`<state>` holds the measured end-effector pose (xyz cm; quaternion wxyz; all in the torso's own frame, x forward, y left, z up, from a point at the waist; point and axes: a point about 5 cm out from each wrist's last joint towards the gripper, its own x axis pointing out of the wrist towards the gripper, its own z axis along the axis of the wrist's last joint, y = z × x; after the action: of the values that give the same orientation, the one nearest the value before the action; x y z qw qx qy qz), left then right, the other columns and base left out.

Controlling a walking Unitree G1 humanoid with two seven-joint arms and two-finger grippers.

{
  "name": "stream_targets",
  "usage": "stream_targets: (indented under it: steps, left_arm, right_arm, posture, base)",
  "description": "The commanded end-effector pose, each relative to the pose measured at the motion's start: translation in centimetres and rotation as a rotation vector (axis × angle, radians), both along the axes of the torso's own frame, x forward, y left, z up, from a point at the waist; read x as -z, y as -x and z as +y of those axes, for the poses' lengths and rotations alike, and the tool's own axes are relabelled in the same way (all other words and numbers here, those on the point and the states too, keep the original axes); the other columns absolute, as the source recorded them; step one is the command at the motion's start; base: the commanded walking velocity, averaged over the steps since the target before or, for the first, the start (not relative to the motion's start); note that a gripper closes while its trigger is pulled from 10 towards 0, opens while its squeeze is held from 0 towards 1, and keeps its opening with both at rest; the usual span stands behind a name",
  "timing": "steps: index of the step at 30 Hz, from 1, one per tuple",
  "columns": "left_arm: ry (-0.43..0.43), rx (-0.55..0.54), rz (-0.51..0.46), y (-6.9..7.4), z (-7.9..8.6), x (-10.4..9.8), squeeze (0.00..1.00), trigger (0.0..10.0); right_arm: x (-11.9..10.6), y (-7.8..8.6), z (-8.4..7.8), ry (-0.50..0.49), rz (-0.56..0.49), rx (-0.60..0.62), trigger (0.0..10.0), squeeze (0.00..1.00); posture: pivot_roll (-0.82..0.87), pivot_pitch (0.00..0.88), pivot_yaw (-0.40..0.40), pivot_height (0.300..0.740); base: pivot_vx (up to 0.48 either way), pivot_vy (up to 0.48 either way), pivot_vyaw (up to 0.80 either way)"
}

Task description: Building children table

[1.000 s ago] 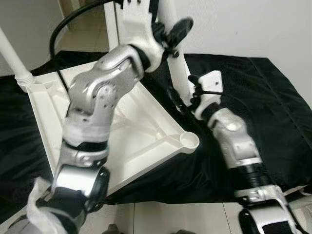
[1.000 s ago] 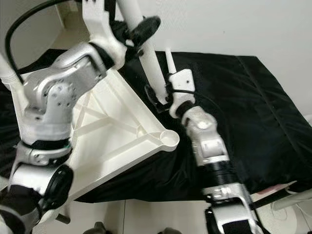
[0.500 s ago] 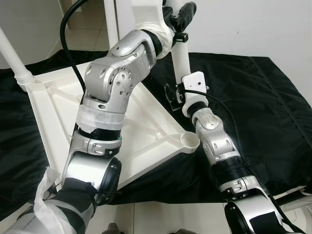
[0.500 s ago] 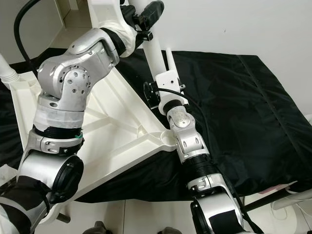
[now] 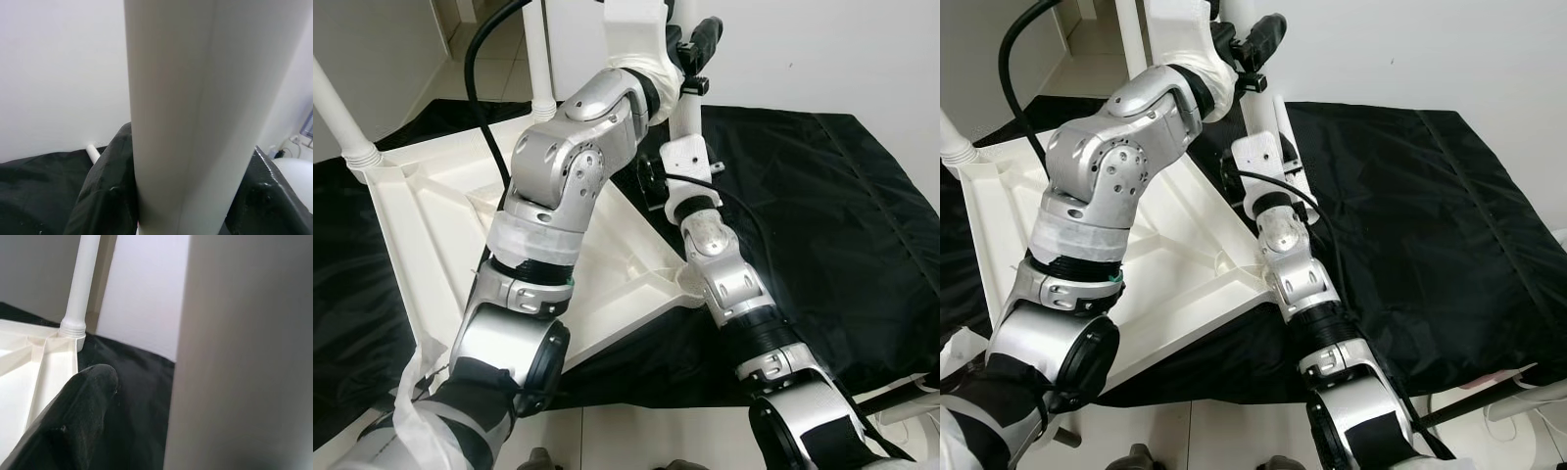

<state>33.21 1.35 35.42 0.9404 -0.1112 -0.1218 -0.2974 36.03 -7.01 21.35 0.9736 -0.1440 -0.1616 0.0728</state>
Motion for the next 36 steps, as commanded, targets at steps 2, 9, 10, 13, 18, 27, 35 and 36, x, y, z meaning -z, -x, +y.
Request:
stream_targets:
  steps: [2, 9, 10, 13, 18, 27, 35, 36]
  left_arm:
    - [0.005, 0.003, -0.038, 0.2, -0.5, -0.9, 0.0, 10.0]
    - [0.012, -0.004, -0.045, 0.3, -0.5, -1.0, 0.0, 10.0]
    - [0.014, -0.005, -0.047, 0.3, -0.5, -1.1, 0.0, 10.0]
    - [0.016, -0.007, -0.051, 0.3, -0.5, -1.2, 0.0, 10.0]
    - [0.022, -0.01, -0.051, 0.3, -0.4, -1.3, 0.0, 10.0]
    - [0.029, -0.013, -0.052, 0.3, -0.4, -1.4, 0.0, 10.0]
    - [0.029, -0.015, -0.053, 0.3, -0.3, -1.4, 0.0, 10.0]
    - [0.029, -0.015, -0.053, 0.3, -0.3, -1.4, 0.0, 10.0]
  right_arm:
    - [-0.1, -0.2, 0.5, 0.009, -0.011, 0.001, 10.0, 0.0]
    - [0.3, -0.4, 0.3, -0.026, 0.012, 0.034, 3.5, 0.0]
    - [0.5, -0.4, 0.2, -0.036, 0.021, 0.039, 3.8, 0.0]
    - [0.7, -0.6, 0.0, -0.046, 0.036, 0.056, 7.2, 0.0]
    - [1.0, -0.8, -0.4, -0.084, 0.061, 0.071, 10.0, 0.0]
    - [1.1, -0.9, -0.4, -0.115, 0.074, 0.073, 10.0, 0.0]
    - [0.9, -0.9, -0.3, -0.116, 0.061, 0.073, 0.0, 0.0]
    - [0.9, -0.9, -0.3, -0.116, 0.061, 0.073, 0.0, 0.0]
  posture:
    - [-0.01, 0.0, -0.006, 0.74]
    - [-0.01, 0.0, -0.007, 0.74]
    - [-0.01, 0.0, -0.006, 0.74]
    - [-0.01, 0.0, -0.006, 0.74]
    - [-0.01, 0.0, -0.006, 0.74]
    - [0.0, 0.0, -0.012, 0.74]
    - [0.0, 0.0, -0.013, 0.74]
    - [0.0, 0.0, -0.013, 0.74]
  base:
    - [0.0, 0.0, 0.0]
    - [0.0, 0.0, 0.0]
    - [0.0, 0.0, 0.0]
    - [0.0, 0.0, 0.0]
    - [0.0, 0.0, 0.0]
    - [0.0, 0.0, 0.0]
    - [0.0, 0.0, 0.0]
    - [0.0, 0.0, 0.0]
